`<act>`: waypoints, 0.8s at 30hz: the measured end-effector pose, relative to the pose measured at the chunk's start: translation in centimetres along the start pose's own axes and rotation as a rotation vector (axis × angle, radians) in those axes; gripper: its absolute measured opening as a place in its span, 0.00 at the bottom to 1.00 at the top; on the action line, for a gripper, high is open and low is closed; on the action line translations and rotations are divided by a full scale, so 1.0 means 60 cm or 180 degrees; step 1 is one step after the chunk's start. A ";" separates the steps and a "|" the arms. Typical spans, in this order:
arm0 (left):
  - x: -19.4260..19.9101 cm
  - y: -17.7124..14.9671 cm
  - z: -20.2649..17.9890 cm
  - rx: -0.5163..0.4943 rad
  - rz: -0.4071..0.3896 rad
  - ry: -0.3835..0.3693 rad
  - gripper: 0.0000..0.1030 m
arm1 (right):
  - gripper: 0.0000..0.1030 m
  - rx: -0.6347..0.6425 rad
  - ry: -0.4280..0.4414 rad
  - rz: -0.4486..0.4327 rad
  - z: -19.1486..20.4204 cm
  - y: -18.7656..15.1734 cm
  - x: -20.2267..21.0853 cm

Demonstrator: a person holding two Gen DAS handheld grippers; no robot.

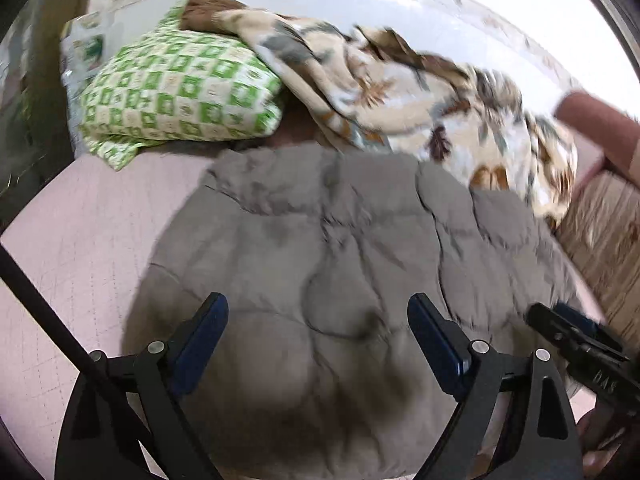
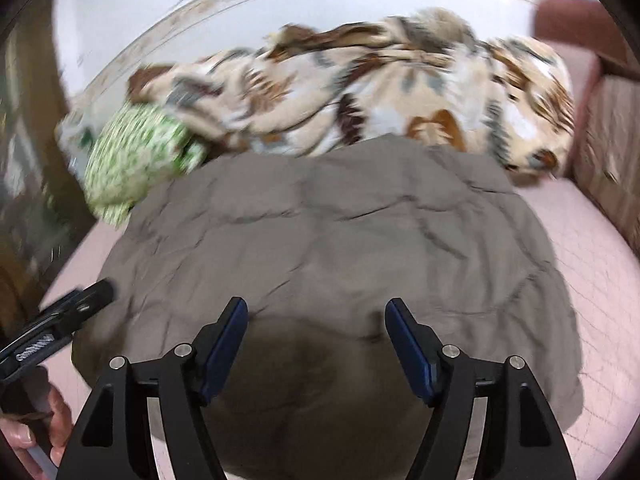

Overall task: Fold large clothes
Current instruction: 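Open both grippers and press the folded jacket flat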

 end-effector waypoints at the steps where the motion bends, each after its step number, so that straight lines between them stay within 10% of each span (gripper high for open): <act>1: -0.007 -0.008 -0.007 -0.0061 0.0048 0.0015 0.88 | 0.73 0.0082 -0.0008 0.0029 0.010 -0.006 -0.006; 13: -0.062 -0.047 -0.008 -0.0163 0.0396 0.0121 0.89 | 0.81 0.0092 0.0014 0.0318 0.014 -0.048 -0.063; 24: -0.019 0.004 0.034 -0.0027 -0.0027 0.0301 0.89 | 0.81 -0.0129 -0.0286 -0.0122 -0.061 0.018 -0.003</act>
Point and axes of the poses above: each gripper's, at about its wrist camera, not at the fingertips, and x roughly against the way its jaws point, z to its left, y to its top, the point moved 7 cm from there along -x, roughly the way its jaws point, and after that the axes turned 7 degrees about -z, right-handed, at the moved point
